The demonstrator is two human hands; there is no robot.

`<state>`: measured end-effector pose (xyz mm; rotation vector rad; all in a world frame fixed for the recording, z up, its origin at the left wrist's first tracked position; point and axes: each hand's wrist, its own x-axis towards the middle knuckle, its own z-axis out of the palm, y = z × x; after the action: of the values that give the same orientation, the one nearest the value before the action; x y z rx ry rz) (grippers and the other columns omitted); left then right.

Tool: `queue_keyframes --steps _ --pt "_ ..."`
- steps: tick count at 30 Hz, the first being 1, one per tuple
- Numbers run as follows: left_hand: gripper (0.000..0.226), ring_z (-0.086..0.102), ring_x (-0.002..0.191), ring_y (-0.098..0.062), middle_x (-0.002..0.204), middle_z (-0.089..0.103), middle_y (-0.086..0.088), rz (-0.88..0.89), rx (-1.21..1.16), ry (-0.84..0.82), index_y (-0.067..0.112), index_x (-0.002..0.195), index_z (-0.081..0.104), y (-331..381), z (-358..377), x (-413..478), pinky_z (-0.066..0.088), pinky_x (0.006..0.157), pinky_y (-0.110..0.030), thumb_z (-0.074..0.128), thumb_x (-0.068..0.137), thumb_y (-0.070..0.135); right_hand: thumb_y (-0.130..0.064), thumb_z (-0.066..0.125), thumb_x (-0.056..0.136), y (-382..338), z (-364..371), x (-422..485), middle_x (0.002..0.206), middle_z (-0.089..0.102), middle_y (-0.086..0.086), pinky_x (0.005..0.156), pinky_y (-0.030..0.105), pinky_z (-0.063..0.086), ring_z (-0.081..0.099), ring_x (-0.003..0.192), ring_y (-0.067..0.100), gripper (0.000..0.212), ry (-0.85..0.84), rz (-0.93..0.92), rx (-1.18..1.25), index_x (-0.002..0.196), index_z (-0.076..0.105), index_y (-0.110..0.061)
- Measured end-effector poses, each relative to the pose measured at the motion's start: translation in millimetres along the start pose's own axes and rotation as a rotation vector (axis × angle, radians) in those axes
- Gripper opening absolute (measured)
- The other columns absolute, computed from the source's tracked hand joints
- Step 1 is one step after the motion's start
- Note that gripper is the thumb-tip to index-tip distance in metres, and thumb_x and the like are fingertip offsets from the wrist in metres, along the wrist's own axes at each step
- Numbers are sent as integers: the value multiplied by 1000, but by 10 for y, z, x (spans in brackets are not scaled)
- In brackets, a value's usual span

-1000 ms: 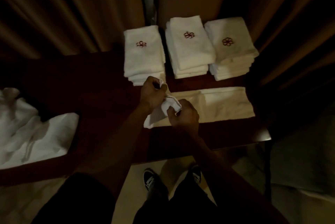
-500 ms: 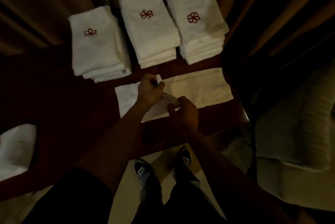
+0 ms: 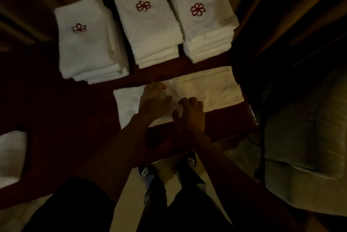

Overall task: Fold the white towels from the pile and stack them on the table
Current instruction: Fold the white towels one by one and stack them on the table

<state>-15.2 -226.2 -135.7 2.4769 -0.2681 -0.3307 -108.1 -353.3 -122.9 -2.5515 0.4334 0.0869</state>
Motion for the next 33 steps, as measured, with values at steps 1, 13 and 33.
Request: queue_keyframes --steps 1,13,33 --pt "40 46 124 -23 131 54 -2 38 69 -57 20 122 60 -40 12 -27 44 96 -39 71 87 35 -35 65 91 5 14 7 118 56 7 74 35 45 48 111 29 34 -35 -15 -18 118 62 -15" --pt "40 54 117 -30 121 60 -8 269 154 -84 13 115 65 432 192 318 51 89 -46 70 85 38 -41 68 89 427 -371 148 124 59 10 86 41 50 51 115 31 48 129 222 207 127 61 -14" --pt "57 36 140 -33 151 42 -11 356 334 -322 15 152 33 1619 1282 1370 32 110 -54 53 100 26 -43 69 90 1595 -854 583 98 64 -2 74 34 57 64 89 16 27 140 778 439 103 66 -19"
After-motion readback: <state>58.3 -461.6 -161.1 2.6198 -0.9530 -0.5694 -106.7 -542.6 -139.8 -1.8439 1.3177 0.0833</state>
